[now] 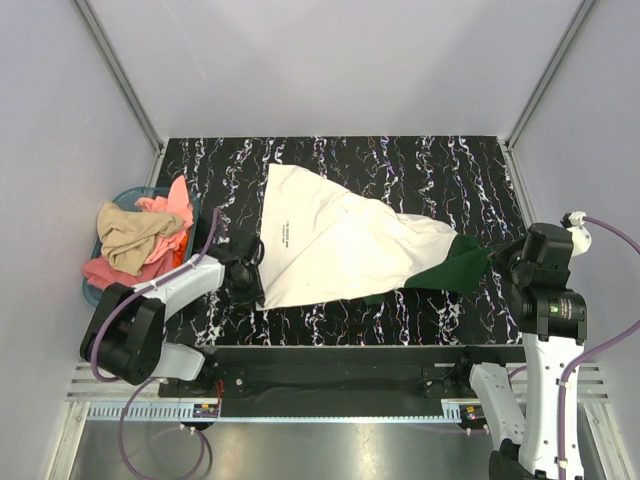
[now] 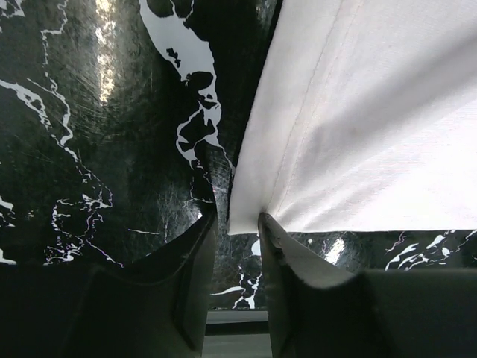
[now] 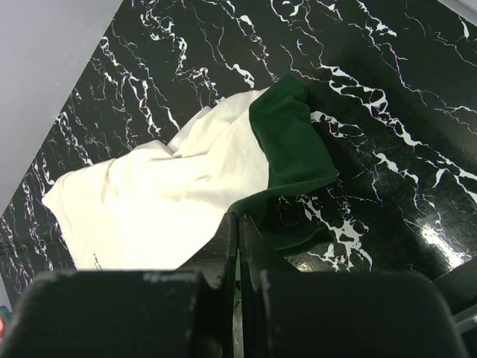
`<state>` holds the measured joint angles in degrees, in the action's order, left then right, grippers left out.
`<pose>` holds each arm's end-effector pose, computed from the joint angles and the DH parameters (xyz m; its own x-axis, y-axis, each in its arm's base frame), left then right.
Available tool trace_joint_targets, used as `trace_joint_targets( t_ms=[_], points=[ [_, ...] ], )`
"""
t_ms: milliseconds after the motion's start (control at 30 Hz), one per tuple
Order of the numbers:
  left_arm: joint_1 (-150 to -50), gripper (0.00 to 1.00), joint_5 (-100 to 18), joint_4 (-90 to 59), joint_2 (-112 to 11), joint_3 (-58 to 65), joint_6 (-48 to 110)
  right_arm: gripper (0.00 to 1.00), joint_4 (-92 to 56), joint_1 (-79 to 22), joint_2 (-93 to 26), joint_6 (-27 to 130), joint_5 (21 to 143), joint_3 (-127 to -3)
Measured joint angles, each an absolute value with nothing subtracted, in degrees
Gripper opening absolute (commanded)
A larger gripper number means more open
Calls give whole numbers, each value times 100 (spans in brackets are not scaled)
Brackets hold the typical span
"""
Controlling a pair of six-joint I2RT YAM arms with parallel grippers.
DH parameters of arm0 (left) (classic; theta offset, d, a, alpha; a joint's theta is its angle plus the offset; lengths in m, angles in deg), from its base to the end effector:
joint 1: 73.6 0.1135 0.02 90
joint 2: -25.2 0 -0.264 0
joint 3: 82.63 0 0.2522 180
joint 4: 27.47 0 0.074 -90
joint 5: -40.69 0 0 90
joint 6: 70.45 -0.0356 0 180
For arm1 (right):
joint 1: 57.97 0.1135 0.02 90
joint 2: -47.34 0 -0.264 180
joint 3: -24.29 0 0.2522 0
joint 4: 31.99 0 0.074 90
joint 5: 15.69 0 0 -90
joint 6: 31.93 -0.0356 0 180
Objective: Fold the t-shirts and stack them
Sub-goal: Flatten the tshirt out
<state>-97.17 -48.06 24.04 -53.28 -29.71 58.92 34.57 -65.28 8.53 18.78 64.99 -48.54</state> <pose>0.2007 -0.0884 0.1566 -0.9470 -0.2787 -0.1595 -0.2542 0.9541 -0.1584 0.1136 -0.0204 0.3614 -0.2477 0.6618 -0.7076 0.5398 0.7007 0.4664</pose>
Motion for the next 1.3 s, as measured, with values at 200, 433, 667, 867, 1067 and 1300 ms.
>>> trace_joint_targets(
  t_ms=[200,433,667,867,1067,1300],
  points=[
    [-9807,50,-5182,2697,-5269,-2847,5971,0,3435,-6528,851,1880,6499,-4837],
    [-9807,50,-5429,3025,-4594,-2512,6065,0,3435,-6528,862,1880,6503,-4826],
    [-9811,47,-5162,2815,-4515,-2862,6303,0,3435,-6528,871,1878,6556,-4826],
    [-9811,46,-5070,2697,-4611,-3144,6428,0,3435,-6528,871,1878,6628,-4826],
    [-9811,45,-5057,2481,-4777,-3264,6491,0,3417,-6528,877,1878,6652,-4811],
    [-9811,39,-5009,2348,-4893,-3288,6509,0,3393,-6528,884,1878,6649,-4760]
  ],
)
